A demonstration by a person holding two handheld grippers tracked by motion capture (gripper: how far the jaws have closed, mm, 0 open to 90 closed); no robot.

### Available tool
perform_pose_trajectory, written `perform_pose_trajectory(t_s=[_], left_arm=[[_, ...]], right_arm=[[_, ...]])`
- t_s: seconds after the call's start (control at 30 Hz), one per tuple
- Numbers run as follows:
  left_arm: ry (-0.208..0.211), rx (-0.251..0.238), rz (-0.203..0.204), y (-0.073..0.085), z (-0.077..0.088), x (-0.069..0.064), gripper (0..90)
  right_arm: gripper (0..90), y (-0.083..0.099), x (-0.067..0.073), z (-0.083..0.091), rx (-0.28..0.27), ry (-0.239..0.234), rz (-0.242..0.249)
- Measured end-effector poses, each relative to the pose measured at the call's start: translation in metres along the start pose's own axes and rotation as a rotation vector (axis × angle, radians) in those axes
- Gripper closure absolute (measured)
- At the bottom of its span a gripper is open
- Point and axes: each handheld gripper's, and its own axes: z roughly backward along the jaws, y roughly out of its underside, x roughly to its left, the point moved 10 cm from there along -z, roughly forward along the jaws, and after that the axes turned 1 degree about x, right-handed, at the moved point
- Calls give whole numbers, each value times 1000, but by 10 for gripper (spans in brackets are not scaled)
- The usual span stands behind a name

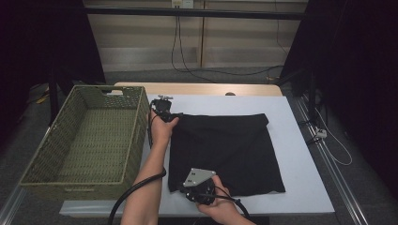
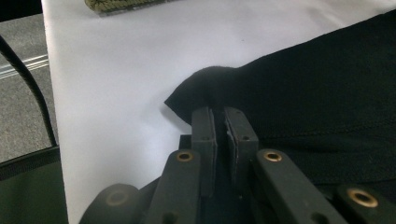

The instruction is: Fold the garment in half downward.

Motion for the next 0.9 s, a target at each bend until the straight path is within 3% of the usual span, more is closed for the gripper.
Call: perform_pose_trajectory(t_s=[0.07, 0.2, 0.27, 0.37, 0.43, 0.53, 0.6, 0.7, 0.9], left_arm=[[1, 6, 7, 1, -3, 3, 371], [11, 24, 15, 8, -7, 4, 426], [-10, 17, -24, 11, -7, 4, 436], [-12, 12, -35, 11, -6, 3, 549], [-6, 43, -46, 11, -5, -1, 584], [-5, 45, -34, 11, -5, -3, 620], [-11, 58, -50, 12, -5, -6, 660], [-8, 68, -63, 11, -6, -11, 789], [-10, 106, -65, 9, -6, -15, 860]], right_arm=[[840, 0, 1, 0, 0, -16, -14], [839, 0, 0, 0, -1, -3, -6], [839, 0, 0, 0, -1, -2, -1], [838, 0, 0, 0, 0, 1, 0], [838, 0, 0, 0, 0, 0, 0], [838, 0, 0, 0, 0, -1, 0], [838, 0, 1, 0, 2, 1, -6], [838, -1, 3, 0, -5, -3, -14], [841, -1, 2, 0, -7, 2, -17]])
